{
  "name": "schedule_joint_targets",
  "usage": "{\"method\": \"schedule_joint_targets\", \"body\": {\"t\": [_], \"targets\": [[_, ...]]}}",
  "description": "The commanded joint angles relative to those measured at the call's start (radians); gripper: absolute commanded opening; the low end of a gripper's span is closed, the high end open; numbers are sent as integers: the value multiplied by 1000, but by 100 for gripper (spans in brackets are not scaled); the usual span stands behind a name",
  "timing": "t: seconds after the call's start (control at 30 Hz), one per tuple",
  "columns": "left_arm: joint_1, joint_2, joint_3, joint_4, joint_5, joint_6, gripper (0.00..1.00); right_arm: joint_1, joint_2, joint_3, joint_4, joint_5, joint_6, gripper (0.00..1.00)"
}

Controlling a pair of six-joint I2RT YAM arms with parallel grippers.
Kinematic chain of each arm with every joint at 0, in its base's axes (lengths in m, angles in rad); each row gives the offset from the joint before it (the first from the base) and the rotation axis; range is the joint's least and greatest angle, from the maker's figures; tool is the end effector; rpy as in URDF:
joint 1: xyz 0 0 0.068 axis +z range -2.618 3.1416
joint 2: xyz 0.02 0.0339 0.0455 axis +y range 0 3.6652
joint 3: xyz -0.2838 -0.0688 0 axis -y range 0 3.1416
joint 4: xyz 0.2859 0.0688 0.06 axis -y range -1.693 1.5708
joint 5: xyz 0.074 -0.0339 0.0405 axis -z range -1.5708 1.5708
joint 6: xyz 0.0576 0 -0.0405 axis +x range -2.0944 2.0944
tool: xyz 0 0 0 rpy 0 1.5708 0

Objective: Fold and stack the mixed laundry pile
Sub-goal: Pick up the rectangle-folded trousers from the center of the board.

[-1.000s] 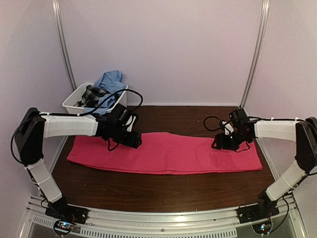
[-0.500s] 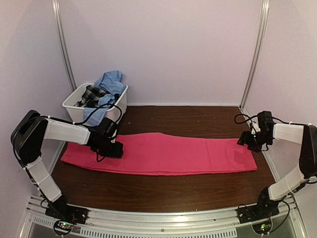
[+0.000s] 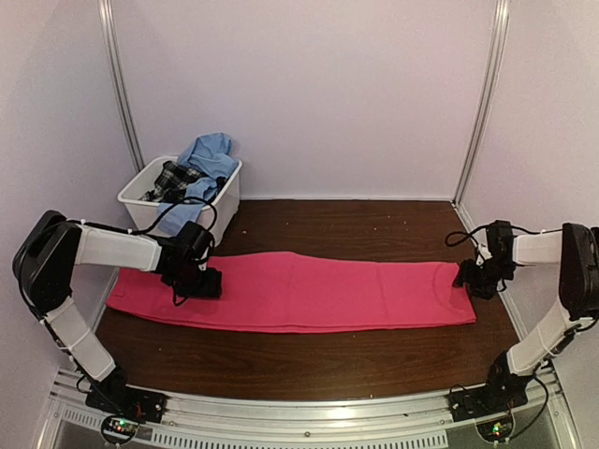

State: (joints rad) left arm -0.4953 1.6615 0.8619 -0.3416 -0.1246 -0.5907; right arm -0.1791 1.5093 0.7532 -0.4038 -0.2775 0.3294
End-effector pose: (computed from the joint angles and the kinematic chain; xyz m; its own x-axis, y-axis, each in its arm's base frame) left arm 0.3049 -0.1566 0.1137 -0.9016 -0.1410 -0.4089 -0.0916 0.9862 -0.1381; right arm 0.3014 -0.0385 0.1256 -0.8330 0.4670 -0.2967 0.3520 0.8611 0.3669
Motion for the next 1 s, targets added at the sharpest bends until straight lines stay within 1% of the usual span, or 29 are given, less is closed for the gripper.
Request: {"method": "schedule_joint_targets", "body": {"t": [0.0,0.1,0.23,0.3,0.33,0.37,0.4,0.5,0.6,0.67,0.8,0.9,0.97], "targets": [[6,-9,19,-64,2,2,70,-4,50,-2,20,-74,-22,65],[6,-12,25,-62,-5,2,71,18,82,-8,23,-123,-29,55],[6,-10,41,-62,-6,7,71,101,131,2,17,-147,-39,37],[6,-12,44,-62,-8,4,71,120,144,1,23,-156,-42,26],[6,-11,45,-62,-8,3,71,121,144,3,23,-164,-44,18],[6,-12,47,-62,-8,3,71,121,134,6,21,-169,-44,7],[6,-13,48,-61,-6,3,72,121,119,13,20,-175,-41,0],[6,-22,53,-59,-5,5,72,120,26,56,-9,-164,-30,0],[6,-51,56,-56,-4,8,76,91,-85,119,-60,-100,-17,0],[6,-81,56,-54,-5,8,81,31,-141,158,-86,-87,-12,0],[6,-132,54,-62,-21,7,91,-127,-219,208,-119,-66,-6,0],[6,-165,53,-72,-38,4,92,-206,-263,202,-88,-94,29,0],[6,-178,60,-87,-47,5,93,-222,-275,224,-79,-90,27,0]]}}
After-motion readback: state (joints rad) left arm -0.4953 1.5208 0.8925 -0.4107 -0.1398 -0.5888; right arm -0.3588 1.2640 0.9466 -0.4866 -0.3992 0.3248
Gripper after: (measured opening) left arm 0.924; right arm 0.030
